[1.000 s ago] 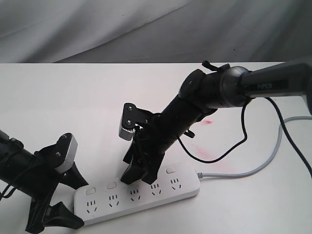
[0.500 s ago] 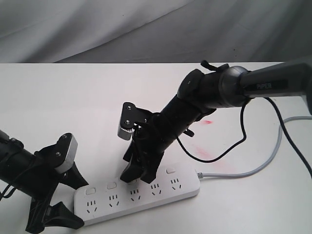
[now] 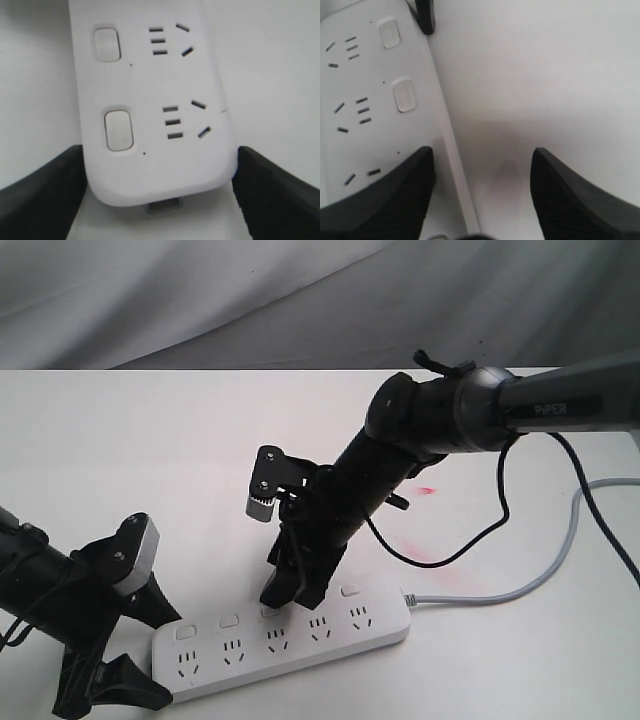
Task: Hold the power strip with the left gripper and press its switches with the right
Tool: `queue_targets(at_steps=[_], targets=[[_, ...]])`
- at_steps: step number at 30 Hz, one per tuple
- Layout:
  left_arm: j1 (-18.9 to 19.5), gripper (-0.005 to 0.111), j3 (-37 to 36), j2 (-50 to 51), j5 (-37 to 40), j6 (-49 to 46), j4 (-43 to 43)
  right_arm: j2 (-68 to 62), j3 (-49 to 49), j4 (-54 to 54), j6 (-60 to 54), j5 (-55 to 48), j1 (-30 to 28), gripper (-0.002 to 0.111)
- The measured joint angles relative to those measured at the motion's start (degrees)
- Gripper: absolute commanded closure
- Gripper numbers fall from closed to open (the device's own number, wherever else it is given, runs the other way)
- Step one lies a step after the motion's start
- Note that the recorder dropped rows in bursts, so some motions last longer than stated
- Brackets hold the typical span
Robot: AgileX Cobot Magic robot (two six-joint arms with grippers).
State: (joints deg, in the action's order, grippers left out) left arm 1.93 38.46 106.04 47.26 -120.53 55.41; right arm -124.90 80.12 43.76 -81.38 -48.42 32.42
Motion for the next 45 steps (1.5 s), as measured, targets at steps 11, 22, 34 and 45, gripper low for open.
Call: queue_targets(at_steps=[11, 22, 34, 45], targets=[[0.0, 0.051, 0.0, 0.0, 0.0, 0.0, 0.0, -1.5, 0.3, 3.0, -1.5, -1.8, -0.3, 0.056], [0.0, 0.051, 0.0, 0.0, 0.0, 0.0, -0.2, -1.5, 0.2, 5.7, -4.3, -2.1, -0.4, 0.057], [0.0, 0.051, 0.0, 0.0, 0.0, 0.0, -0.2, 6.8, -0.7, 2.6, -5.6, -1.3, -0.6, 0.058], [0.0, 0.051, 0.0, 0.0, 0.0, 0.0, -0.2, 6.8, -3.5, 5.7, -9.3, -4.2, -4.8, 0.060]])
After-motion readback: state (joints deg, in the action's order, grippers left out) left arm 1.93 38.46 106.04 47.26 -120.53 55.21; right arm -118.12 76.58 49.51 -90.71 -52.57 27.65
